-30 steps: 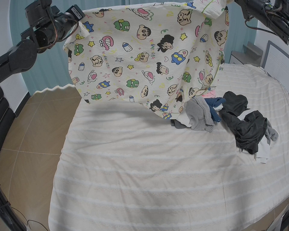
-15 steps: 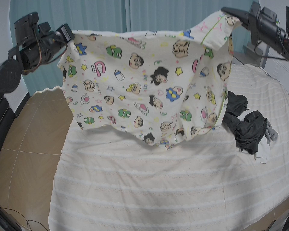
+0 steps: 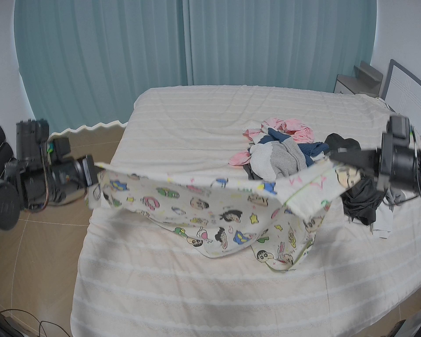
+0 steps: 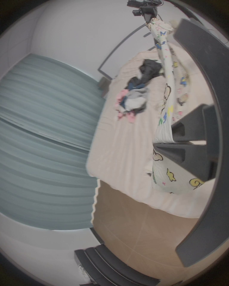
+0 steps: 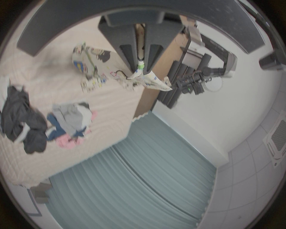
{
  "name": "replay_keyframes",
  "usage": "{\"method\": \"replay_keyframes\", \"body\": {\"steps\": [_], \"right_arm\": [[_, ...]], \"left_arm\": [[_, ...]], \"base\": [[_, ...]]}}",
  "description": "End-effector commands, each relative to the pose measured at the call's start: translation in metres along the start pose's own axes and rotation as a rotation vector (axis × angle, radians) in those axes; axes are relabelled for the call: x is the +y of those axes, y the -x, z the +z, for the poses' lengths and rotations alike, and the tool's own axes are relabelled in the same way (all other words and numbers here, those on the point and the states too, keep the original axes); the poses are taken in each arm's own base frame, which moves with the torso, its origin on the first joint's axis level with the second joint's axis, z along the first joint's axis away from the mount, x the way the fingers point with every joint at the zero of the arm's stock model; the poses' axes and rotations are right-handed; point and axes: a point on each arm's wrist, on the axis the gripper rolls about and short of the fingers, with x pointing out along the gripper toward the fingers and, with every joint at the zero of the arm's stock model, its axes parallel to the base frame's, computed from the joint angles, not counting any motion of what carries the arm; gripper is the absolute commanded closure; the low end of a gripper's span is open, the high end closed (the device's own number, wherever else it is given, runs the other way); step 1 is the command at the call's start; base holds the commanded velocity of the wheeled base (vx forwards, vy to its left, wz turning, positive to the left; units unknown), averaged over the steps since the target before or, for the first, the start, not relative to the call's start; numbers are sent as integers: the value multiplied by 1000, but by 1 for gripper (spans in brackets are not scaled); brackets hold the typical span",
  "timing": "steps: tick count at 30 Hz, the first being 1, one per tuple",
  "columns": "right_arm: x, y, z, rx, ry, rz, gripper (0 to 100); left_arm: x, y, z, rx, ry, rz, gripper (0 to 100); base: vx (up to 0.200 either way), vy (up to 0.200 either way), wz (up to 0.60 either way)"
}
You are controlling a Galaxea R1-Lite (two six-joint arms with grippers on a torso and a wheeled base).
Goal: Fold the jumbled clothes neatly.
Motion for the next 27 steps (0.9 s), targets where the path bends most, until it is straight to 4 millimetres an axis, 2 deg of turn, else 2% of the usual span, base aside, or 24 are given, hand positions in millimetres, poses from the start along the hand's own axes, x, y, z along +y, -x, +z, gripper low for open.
{"method": "replay_keyframes", "body": {"steps": [1, 3, 9, 13, 17, 23, 27], "right_arm": [[-22, 73, -109, 335, -44, -39, 100], [-28, 80, -126, 400, -58, -62, 100], [-41, 85, -161, 533, -80, -71, 100], [-49, 87, -184, 638, -89, -67, 100], [-57, 85, -199, 695, -96, -72, 100], [-64, 87, -212, 717, -104, -81, 100], [-65, 87, -214, 728, -109, -88, 100]], "left_arm": [[24, 94, -101, 305, -28, -14, 100], [25, 114, -115, 398, -61, -6, 100], [25, 143, -140, 578, -85, -93, 100], [30, 146, -160, 657, -67, -90, 100], [33, 147, -176, 731, -57, -104, 100], [37, 153, -192, 791, -55, -118, 100], [37, 154, -195, 802, -54, -118, 100]], "base": [[0, 0, 0], [0, 0, 0], [0, 0, 0], [0, 0, 0], [0, 0, 0], [0, 0, 0], [0, 0, 0]]}}
